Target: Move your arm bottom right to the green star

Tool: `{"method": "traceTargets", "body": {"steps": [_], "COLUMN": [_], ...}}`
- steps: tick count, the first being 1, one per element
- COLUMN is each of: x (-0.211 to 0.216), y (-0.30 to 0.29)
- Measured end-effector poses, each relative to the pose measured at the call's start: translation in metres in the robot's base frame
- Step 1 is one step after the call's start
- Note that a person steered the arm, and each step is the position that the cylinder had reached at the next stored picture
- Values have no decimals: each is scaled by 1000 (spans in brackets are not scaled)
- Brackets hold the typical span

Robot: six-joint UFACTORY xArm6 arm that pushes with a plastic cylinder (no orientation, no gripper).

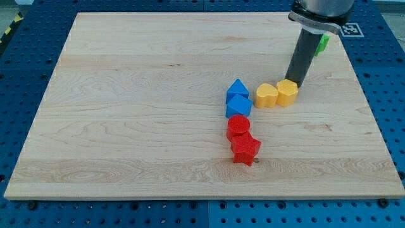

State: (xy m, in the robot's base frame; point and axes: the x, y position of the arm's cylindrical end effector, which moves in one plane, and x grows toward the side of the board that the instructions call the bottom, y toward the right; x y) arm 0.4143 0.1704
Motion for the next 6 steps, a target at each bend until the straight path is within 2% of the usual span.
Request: {"method": "traceTargets", "body": {"steps": [3, 5, 6], "x": [0, 0, -14], "y": [18, 67, 73]}}
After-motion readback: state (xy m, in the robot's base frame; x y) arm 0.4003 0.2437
